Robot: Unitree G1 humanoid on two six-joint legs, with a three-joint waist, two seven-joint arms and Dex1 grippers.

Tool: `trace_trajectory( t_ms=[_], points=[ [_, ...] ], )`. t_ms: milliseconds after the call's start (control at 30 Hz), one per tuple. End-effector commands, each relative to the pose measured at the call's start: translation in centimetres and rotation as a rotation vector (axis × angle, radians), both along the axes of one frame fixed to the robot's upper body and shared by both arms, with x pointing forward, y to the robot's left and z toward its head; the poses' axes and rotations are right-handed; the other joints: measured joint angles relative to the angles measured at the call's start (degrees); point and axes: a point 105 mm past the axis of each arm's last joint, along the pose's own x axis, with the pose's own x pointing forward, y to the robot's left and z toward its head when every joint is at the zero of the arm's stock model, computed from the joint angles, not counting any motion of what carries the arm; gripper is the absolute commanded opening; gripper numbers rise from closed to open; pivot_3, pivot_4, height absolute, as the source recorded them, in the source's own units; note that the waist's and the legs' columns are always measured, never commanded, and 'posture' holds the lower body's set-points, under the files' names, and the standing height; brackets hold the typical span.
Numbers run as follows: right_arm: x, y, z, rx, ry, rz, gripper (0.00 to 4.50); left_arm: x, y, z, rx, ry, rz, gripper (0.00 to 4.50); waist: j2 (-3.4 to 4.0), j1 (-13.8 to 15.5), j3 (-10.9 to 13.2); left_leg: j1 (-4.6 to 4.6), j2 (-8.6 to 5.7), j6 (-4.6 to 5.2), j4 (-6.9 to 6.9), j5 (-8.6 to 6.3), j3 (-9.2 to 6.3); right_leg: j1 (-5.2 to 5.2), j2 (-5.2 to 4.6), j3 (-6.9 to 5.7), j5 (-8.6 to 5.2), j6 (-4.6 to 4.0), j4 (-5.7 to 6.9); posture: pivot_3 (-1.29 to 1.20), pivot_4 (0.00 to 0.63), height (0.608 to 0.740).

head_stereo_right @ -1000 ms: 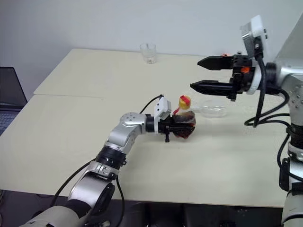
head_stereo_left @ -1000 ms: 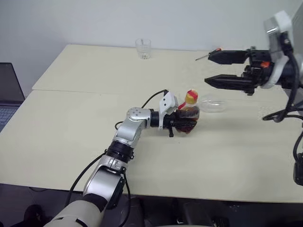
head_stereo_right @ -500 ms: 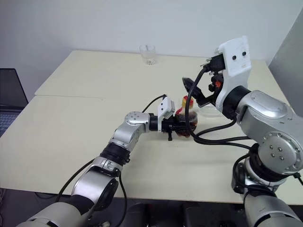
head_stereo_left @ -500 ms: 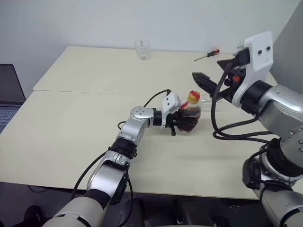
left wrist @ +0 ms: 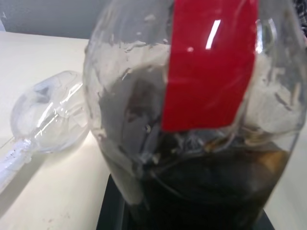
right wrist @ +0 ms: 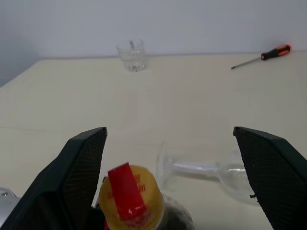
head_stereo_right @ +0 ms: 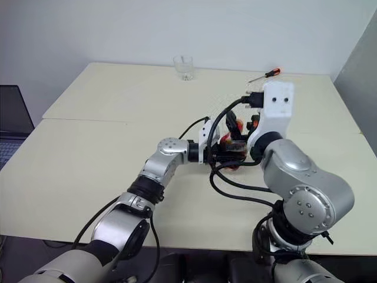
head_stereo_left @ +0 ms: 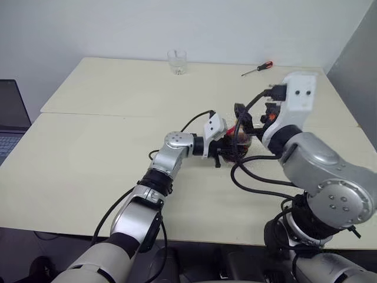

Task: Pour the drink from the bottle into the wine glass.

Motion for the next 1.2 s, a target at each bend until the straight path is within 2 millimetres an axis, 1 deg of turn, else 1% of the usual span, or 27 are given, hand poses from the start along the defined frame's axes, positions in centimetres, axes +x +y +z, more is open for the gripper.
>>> trace_trajectory(
  t_ms=[33,333,500,600,733,967,1200],
  points=[
    [-0.4,0.6,1.4,0.011,-0.055,0.005,4.50,0.1,-0.5,2.0,-0.029,-0.074,-0.019,0.69,0.00,-0.1,0.0,0.01,0.00,0.00,0.00,0.00,-0.02,0.00,0.01,-0.01,0.00,0.00,0.00,0.00,0.150,0.740],
    [0.3,1.8,1.3,0.035,-0.028,0.047,4.50,0.1,-0.4,2.0,-0.026,-0.078,-0.015,0.69,0.00,0.0,0.0,-0.02,-0.01,0.01,0.00,0.00,-0.11,0.01,0.02,-0.06,0.00,0.00,-0.03,0.00,0.150,0.740],
    [1.3,1.5,1.1,0.063,-0.024,0.014,4.50,0.0,-0.4,2.2,-0.030,-0.083,-0.016,0.69,0.00,-0.1,0.0,-0.02,-0.02,0.01,0.00,0.00,-0.11,0.01,0.02,-0.07,0.00,0.00,-0.03,0.00,0.150,0.740],
    [1.4,1.6,0.7,0.106,-0.008,0.016,4.50,0.0,-0.4,2.2,-0.031,-0.084,-0.016,0.69,0.00,0.0,0.0,-0.02,-0.02,0.01,0.00,0.00,-0.11,0.01,0.02,-0.07,-0.01,0.00,-0.04,0.00,0.150,0.740],
    [1.8,1.3,0.0,0.126,0.029,-0.007,4.50,-0.1,-0.4,2.2,-0.029,-0.084,-0.017,0.69,0.00,0.0,0.0,-0.03,-0.01,0.01,-0.02,0.00,-0.10,0.01,0.02,-0.07,-0.01,0.00,-0.06,0.00,0.150,0.740],
    [1.8,1.9,-0.8,0.131,0.063,0.026,4.50,0.0,-0.2,2.3,-0.029,-0.087,-0.010,0.69,0.00,-0.1,0.0,-0.03,-0.01,0.01,-0.03,0.00,-0.11,0.00,0.02,-0.08,-0.01,0.00,-0.06,0.00,0.150,0.740],
    [1.8,2.0,-1.4,0.129,0.089,0.037,4.50,0.1,-0.1,2.3,-0.029,-0.087,-0.003,0.69,0.00,-0.1,0.0,-0.03,-0.01,0.01,-0.04,0.00,-0.10,0.00,0.02,-0.06,-0.01,0.01,-0.08,0.00,0.150,0.740]
  ],
)
